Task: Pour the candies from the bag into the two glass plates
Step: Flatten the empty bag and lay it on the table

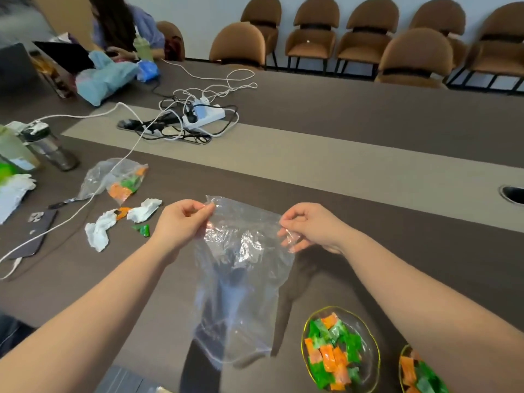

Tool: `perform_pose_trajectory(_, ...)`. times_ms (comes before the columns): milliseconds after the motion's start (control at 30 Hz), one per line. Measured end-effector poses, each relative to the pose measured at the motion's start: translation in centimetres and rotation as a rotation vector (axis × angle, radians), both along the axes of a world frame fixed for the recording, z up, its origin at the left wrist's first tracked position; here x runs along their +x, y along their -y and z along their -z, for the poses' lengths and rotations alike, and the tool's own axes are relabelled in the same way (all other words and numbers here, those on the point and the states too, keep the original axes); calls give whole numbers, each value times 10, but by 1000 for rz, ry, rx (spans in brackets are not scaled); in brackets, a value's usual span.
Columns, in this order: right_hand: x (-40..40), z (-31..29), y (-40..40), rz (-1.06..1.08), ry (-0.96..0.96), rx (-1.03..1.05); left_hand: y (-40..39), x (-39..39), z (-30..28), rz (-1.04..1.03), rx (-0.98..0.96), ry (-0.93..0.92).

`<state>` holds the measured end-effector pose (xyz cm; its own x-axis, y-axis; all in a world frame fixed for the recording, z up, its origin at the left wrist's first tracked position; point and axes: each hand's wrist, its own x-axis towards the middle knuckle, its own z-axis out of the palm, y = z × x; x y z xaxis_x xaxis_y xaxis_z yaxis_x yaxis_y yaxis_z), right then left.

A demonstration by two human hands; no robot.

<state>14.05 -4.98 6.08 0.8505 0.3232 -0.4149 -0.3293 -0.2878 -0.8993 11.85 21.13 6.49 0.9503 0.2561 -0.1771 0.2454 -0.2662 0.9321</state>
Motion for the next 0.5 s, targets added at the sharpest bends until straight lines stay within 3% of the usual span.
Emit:
perform_pose_trajectory(333,32,103,-21,-82,28,-385,-9,37,98,58,190,-174)
perform_pose_trajectory(500,40,142,-24,-157,82,-542,-8,45,138,53,420,-304)
